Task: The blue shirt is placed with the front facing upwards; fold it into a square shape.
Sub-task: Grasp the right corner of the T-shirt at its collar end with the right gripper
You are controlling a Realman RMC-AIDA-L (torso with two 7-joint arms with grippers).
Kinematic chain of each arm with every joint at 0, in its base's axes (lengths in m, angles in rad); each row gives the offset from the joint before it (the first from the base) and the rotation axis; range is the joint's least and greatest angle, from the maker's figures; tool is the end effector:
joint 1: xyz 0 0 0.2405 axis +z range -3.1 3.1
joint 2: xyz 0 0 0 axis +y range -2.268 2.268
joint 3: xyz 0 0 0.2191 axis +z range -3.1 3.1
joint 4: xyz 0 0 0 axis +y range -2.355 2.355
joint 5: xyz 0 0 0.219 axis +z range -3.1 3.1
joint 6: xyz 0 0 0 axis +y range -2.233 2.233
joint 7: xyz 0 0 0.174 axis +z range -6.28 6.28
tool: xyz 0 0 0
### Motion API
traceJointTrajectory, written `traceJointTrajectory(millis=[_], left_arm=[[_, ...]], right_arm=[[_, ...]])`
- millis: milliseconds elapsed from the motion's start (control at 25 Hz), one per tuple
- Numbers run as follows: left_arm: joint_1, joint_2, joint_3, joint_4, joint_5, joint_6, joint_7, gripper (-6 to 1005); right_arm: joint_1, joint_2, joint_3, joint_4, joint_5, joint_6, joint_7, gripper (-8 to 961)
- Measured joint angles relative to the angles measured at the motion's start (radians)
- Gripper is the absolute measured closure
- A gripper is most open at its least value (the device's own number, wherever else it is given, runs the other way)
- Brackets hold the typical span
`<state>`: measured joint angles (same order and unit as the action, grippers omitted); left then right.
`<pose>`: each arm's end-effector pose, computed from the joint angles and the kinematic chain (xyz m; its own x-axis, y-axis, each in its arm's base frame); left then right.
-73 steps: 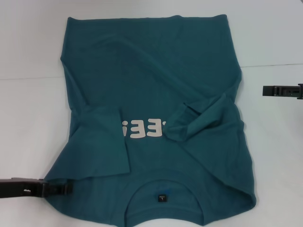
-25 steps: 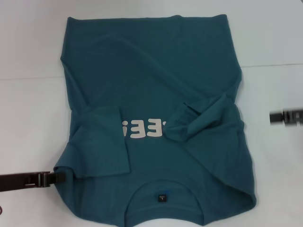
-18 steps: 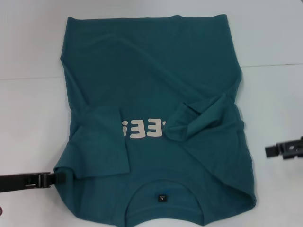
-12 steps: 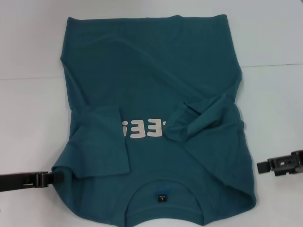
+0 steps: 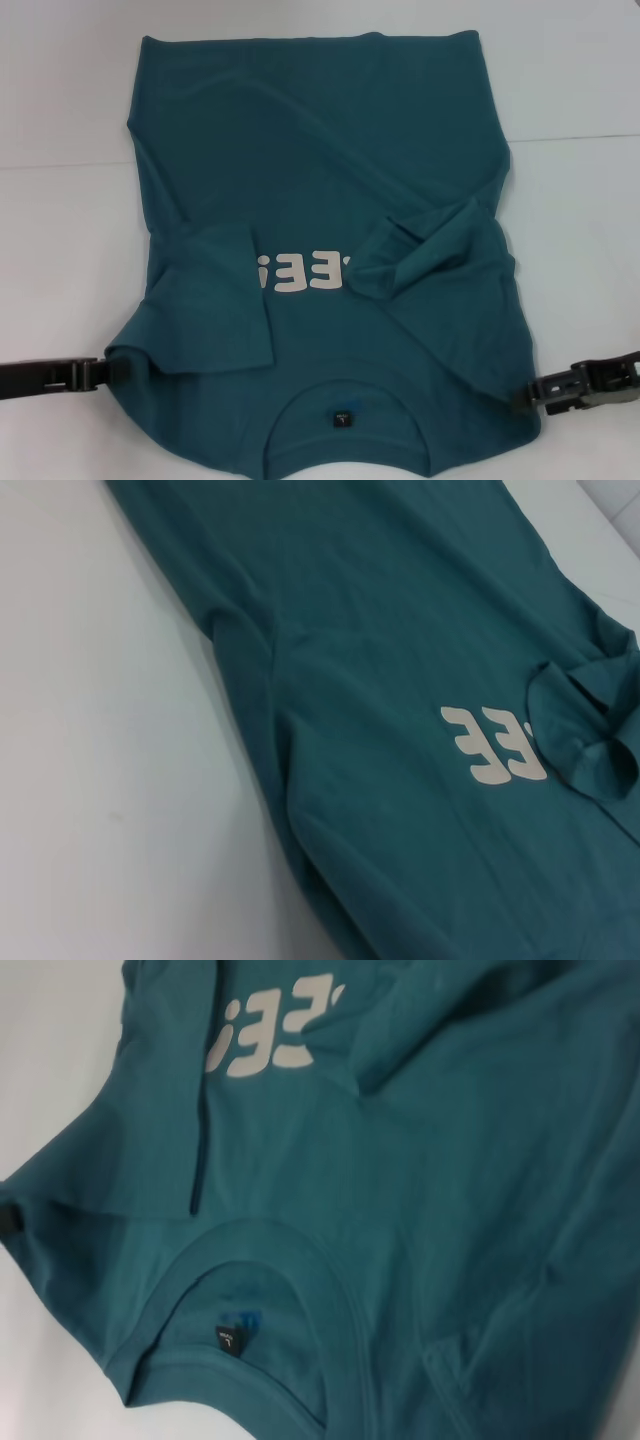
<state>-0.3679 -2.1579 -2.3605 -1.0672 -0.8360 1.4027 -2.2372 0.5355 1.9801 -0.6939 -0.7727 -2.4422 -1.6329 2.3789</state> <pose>-0.2811 0.3273 0.0181 0.3978 0.8297 0.3915 0.9166 -0.3409 -0.2088 0.2922 0.3106 0.0269 0.2096 -0.9672 -0.1438 -0.9773 -0.2027 -0.0614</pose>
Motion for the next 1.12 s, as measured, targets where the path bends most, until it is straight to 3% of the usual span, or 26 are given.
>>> traceJointTrajectory(millis=[280, 880, 1120], left_arm=[[-0.004, 0.007, 0.0, 0.0, 0.0, 0.001, 0.006, 958], [-0.014, 0.024, 0.0, 0.01, 0.0, 0.002, 0.008, 956], [-0.016, 0.024, -0.004, 0.01, 0.0, 0.001, 0.008, 956]], right_arm=[[0.01, 0.016, -0.011, 0.043, 0.0, 0.02, -0.003, 51], [0.015, 0.005, -0.011, 0.033, -0.026, 0.02, 0.029, 86], [0.019, 0.014, -0.014, 0.033, -0.028, 0.024, 0.035, 100]])
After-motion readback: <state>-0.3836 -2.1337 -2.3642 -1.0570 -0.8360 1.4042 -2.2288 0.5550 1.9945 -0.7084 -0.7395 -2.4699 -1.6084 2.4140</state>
